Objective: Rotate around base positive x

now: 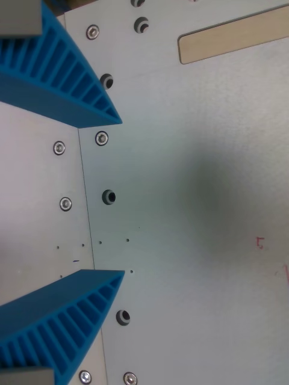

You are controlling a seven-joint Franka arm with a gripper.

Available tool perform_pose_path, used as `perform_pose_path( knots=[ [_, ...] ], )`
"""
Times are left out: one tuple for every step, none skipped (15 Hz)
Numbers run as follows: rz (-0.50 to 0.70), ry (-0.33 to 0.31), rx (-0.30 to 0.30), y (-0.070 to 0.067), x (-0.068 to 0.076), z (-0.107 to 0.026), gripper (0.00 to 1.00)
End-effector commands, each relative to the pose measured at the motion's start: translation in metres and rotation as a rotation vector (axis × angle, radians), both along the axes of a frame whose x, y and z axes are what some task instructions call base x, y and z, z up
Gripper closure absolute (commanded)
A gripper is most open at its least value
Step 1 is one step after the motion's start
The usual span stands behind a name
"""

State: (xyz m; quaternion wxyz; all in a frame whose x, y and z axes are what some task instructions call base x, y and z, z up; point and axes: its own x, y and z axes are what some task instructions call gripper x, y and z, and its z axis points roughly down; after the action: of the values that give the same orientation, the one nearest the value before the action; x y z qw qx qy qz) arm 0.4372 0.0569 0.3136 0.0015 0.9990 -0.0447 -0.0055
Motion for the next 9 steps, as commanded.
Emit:
perform_pose_path(
  knots=[
    [0.000,-0.006,0.012,0.0000,0.0000,0.0023,0.00],
    [0.000,-0.006,0.024,0.0000,0.0000,0.0023,0.00],
    [0.000,-0.006,0.035,0.0000,0.0000,0.0023,0.00],
    [0.000,-0.006,0.047,0.0000,0.0000,0.0023,0.00],
    [0.000,-0.006,0.059,0.0000,0.0000,0.0023,0.00],
    [0.000,-0.006,0.070,0.0000,0.0000,0.0023,0.00],
    [0.000,-0.006,0.082,0.0000,0.0000,0.0023,0.00],
    [0.000,-0.006,0.093,0.0000,0.0000,0.0023,0.00],
    [0.000,-0.006,0.105,0.0000,0.0000,0.0023,0.00]
  ],
)
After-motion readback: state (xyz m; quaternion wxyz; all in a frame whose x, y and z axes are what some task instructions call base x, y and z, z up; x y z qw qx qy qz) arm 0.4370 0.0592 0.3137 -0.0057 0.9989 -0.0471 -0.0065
